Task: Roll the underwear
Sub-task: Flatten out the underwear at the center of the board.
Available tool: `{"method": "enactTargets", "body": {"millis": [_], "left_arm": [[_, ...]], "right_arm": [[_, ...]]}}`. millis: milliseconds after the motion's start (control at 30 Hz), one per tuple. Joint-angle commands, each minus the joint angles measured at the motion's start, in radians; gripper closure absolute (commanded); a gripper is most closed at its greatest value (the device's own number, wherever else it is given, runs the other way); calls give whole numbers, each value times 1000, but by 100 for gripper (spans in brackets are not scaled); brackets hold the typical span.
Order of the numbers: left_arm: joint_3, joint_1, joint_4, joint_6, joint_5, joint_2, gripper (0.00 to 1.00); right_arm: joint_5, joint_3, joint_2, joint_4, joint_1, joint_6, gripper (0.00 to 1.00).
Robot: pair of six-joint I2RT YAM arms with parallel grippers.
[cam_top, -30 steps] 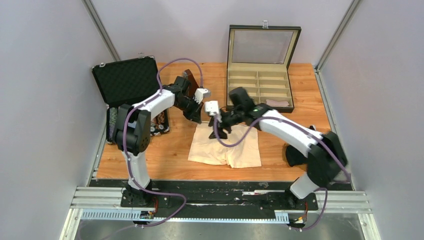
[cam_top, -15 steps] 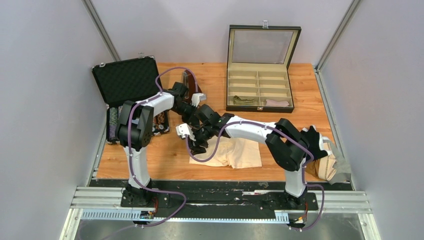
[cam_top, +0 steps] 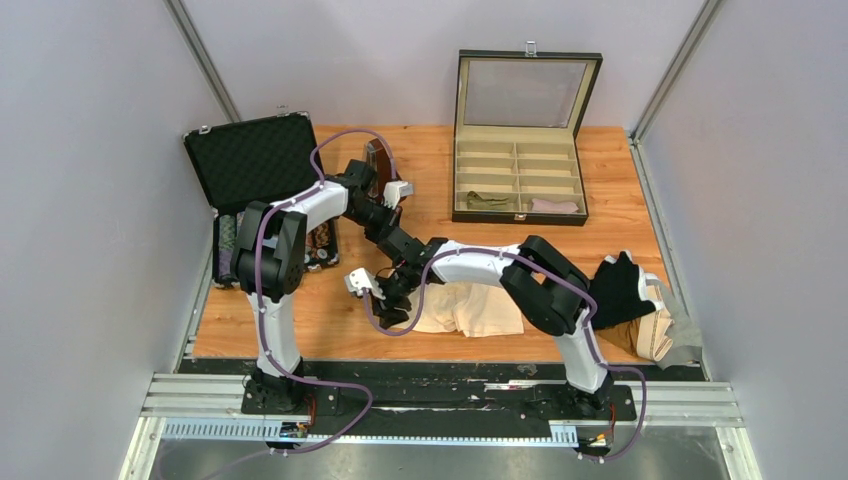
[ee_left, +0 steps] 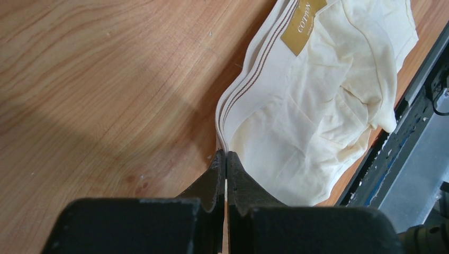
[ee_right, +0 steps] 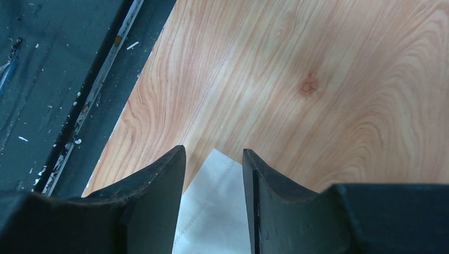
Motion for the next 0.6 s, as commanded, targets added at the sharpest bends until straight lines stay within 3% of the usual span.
{"method": "enactTargets", "body": {"millis": [0,267,433,567], "left_arm": [[31,4,13,-21,18,2,100],[27,5,14,-25,20,-8,100],[25,14,0,-19,23,-24,100],[39,51,-34,-5,41,-99,100]], "right_arm": [[-43,34,23,-1,16,-44,56],[19,29,60,-2,33,-94,69],[27,48,74,19,42,-77,99],[-36,172,28,38,40,24,100]]}}
